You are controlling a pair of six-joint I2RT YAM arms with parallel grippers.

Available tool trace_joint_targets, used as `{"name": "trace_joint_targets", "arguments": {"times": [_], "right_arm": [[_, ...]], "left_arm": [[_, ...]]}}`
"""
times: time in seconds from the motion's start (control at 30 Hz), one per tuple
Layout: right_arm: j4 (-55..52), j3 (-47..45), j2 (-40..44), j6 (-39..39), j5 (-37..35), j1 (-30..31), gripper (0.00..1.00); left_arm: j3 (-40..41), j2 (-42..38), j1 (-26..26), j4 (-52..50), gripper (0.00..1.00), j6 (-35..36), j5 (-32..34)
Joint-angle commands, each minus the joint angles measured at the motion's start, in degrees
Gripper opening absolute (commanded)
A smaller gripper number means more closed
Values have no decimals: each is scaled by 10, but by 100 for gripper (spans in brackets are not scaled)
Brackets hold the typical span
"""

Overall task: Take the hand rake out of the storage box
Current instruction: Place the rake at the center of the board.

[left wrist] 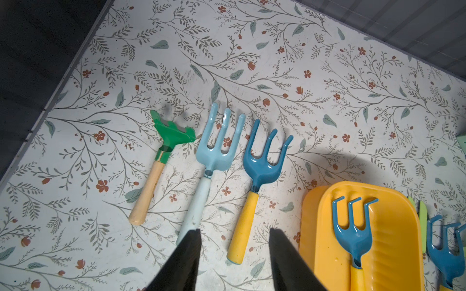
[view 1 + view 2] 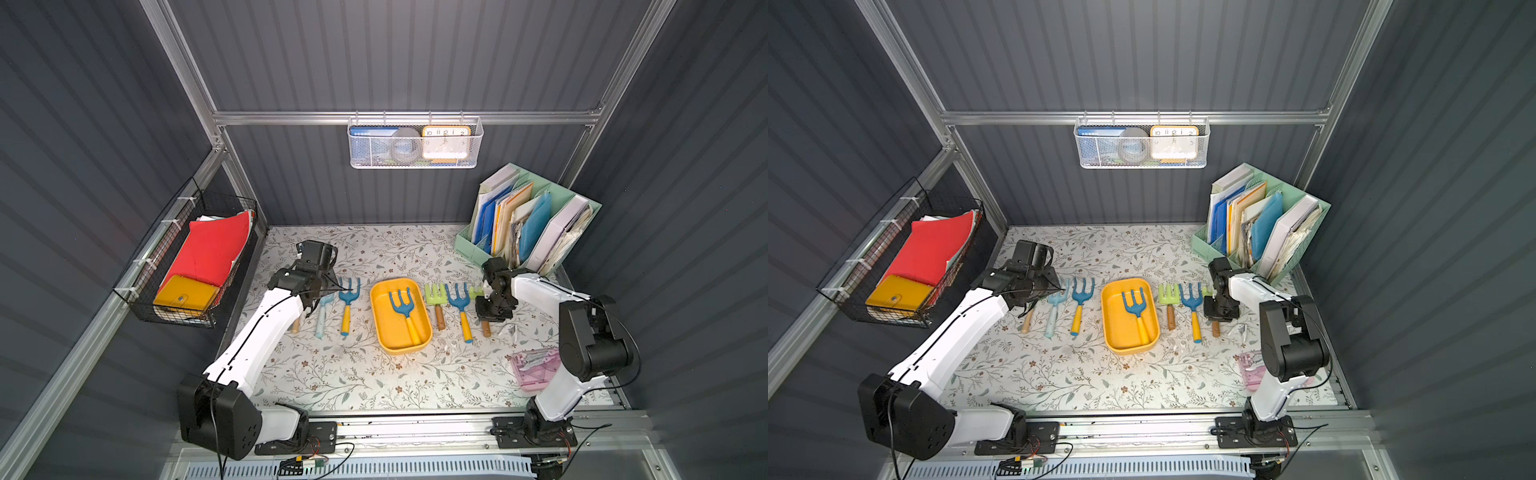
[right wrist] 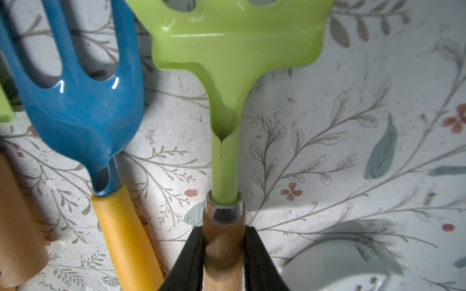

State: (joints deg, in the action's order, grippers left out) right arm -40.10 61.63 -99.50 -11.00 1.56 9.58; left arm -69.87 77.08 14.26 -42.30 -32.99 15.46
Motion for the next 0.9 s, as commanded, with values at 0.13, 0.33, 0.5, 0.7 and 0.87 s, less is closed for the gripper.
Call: {"name": "trace_joint_targets", "arguments": {"times": [0.13,0.33,0.5,0.7,0.87], "right_arm": [[-2,-2,-15,10,-4,-4,23],[-2,-3,-14,13,-9,-4,29],[-6,1,-4,14,-12,-4,35],[-25,22,21,10,-5,-5,40],[-36,60,63,-11,30,2,43]], "left_arm": [[-22,4,-4,-21,49,12,11],[-25,5,-4,-22,49,13,11],[-20,-3,-4,-24,49,10,12],[-7,-16,-4,-25,49,8,16],[-6,-18,-4,-25,49,7,16]]}}
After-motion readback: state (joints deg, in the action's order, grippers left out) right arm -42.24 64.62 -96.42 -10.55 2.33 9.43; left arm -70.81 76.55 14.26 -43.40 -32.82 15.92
